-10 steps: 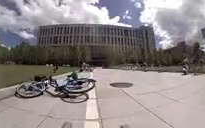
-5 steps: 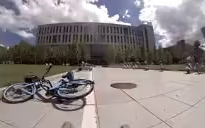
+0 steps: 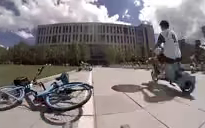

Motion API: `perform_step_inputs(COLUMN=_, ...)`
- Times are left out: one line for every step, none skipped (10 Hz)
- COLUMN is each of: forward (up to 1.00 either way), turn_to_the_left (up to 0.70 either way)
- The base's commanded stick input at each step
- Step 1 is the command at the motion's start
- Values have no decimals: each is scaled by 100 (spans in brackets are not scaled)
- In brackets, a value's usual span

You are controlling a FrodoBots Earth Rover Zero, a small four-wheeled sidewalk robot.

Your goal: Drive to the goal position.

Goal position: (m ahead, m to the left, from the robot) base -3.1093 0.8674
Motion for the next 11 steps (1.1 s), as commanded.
perform_step_inputs(forward=69, turn_to_the_left=0)
perform_step_inputs(forward=64, turn_to_the_left=-20)
perform_step_inputs(forward=33, turn_to_the_left=-12)
perform_step_inputs(forward=3, turn_to_the_left=0)
perform_step_inputs(forward=1, turn_to_the_left=0)
perform_step_inputs(forward=-61, turn_to_the_left=0)
perform_step_inputs(forward=-69, turn_to_the_left=0)
perform_step_inputs(forward=-70, turn_to_the_left=0)
perform_step_inputs(forward=-70, turn_to_the_left=0)
perform_step_inputs(forward=-70, turn_to_the_left=0)
perform_step_inputs(forward=-70, turn_to_the_left=0)
